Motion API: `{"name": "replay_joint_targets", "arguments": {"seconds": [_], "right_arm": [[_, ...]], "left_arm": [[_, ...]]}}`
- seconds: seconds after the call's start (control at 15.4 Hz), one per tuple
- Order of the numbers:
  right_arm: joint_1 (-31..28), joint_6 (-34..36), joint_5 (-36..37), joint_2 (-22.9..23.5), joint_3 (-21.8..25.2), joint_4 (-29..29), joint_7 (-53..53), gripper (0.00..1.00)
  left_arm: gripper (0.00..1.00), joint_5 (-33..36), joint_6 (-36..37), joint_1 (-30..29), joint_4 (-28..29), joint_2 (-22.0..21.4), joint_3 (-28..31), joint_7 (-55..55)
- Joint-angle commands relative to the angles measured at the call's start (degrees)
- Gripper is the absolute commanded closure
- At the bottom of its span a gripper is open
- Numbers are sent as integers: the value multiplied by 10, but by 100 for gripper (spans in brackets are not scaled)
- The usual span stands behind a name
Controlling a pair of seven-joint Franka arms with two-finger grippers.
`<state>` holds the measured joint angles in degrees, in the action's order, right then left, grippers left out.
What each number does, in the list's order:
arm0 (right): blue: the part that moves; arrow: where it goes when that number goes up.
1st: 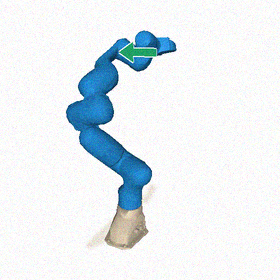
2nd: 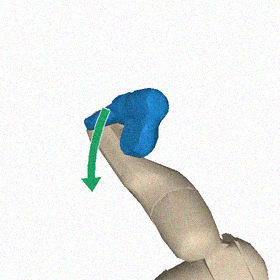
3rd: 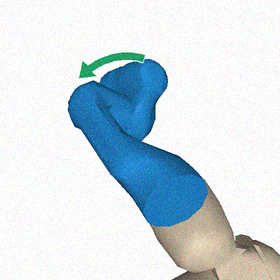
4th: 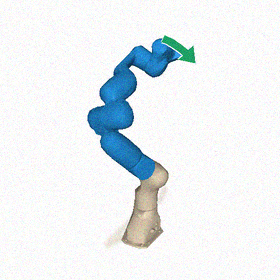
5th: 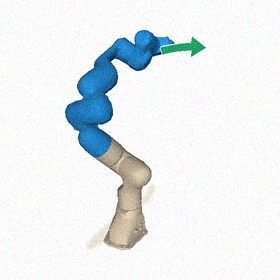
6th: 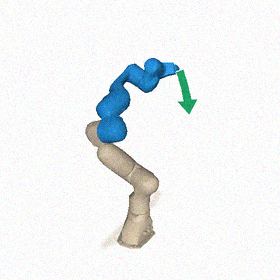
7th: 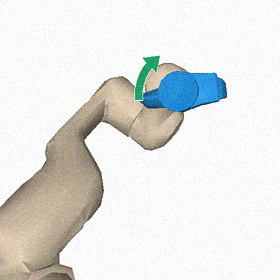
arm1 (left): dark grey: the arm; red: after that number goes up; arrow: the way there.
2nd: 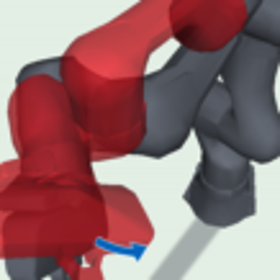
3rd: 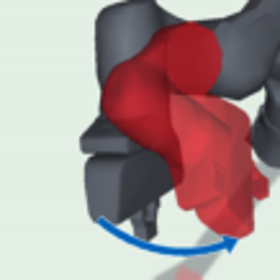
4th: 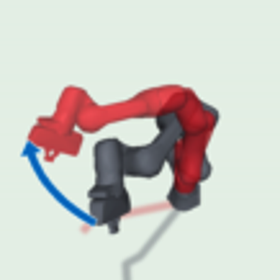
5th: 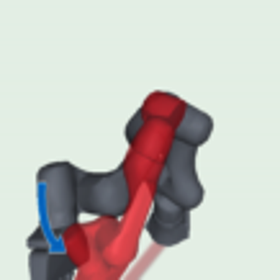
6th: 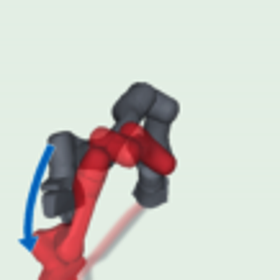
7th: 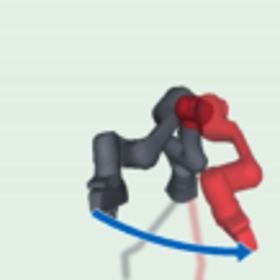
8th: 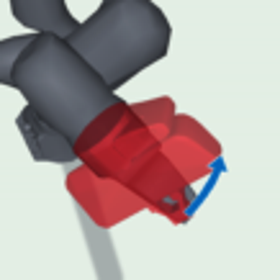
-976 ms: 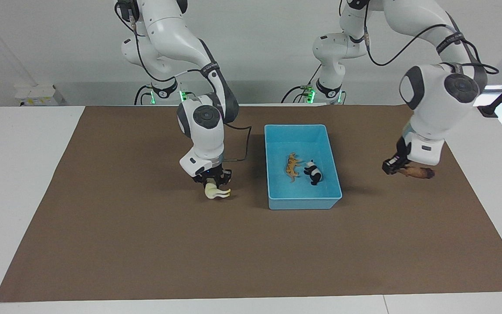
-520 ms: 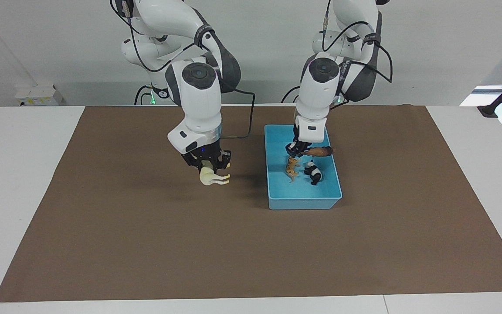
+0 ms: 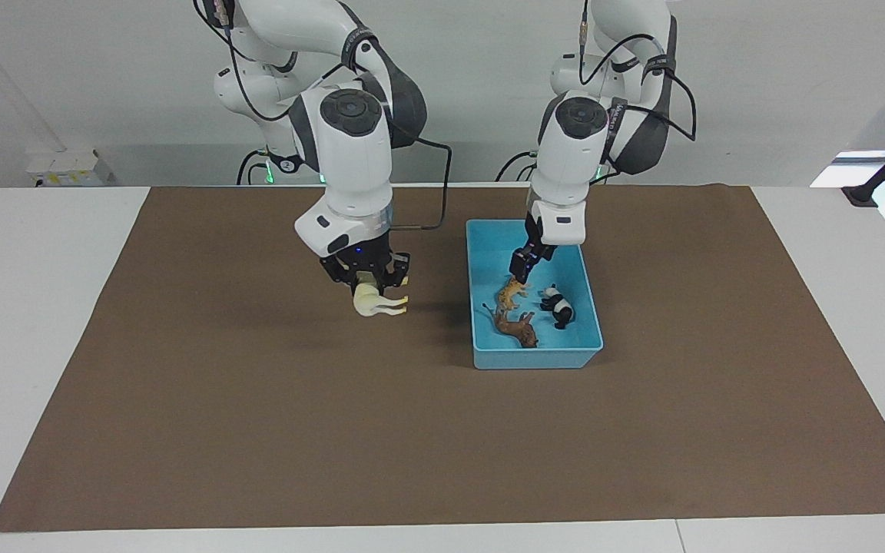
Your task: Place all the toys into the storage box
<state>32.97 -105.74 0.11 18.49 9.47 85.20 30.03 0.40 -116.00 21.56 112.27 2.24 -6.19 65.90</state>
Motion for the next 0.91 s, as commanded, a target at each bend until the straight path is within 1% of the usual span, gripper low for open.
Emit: {"name": "replay_joint_targets", "arguments": {"seconds": [0.0,0.13,0.26,0.33,0.39,0.46,0.52,0.59,0.72,0.78,0.85], "right_arm": [[24,-4,-46,5,-13,-28,60,100],[54,-6,-54,16,-14,-58,96,100],[93,-8,-56,48,-14,-103,129,100],[106,-8,-57,71,-14,-127,148,100],[127,-9,-56,103,-13,-154,171,100],[147,-17,-55,149,-11,-195,205,100],[161,-44,-54,186,-12,-222,232,100],[170,-64,-54,209,-12,-230,240,100],[177,-79,-51,224,-14,-227,240,100],[177,-83,-51,234,-14,-228,240,100],[178,-102,-49,239,-14,-224,240,100]], "left_arm": [[0,7,70,-77,-13,-54,2,-158],[0,7,133,-136,-45,-70,3,-292],[0,7,205,-187,-89,-72,3,-464],[0,8,249,-214,-115,-67,3,-549],[0,9,266,-230,-124,-65,4,-608],[0,10,272,-245,-124,-65,4,-651],[0,11,276,-251,-125,-65,3,-668],[0,16,285,-249,-136,-60,3,-670],[0,19,311,-240,-193,-25,5,-674],[0,19,315,-232,-202,-22,6,-674],[0,18,315,-232,-189,-28,7,-675]]}}
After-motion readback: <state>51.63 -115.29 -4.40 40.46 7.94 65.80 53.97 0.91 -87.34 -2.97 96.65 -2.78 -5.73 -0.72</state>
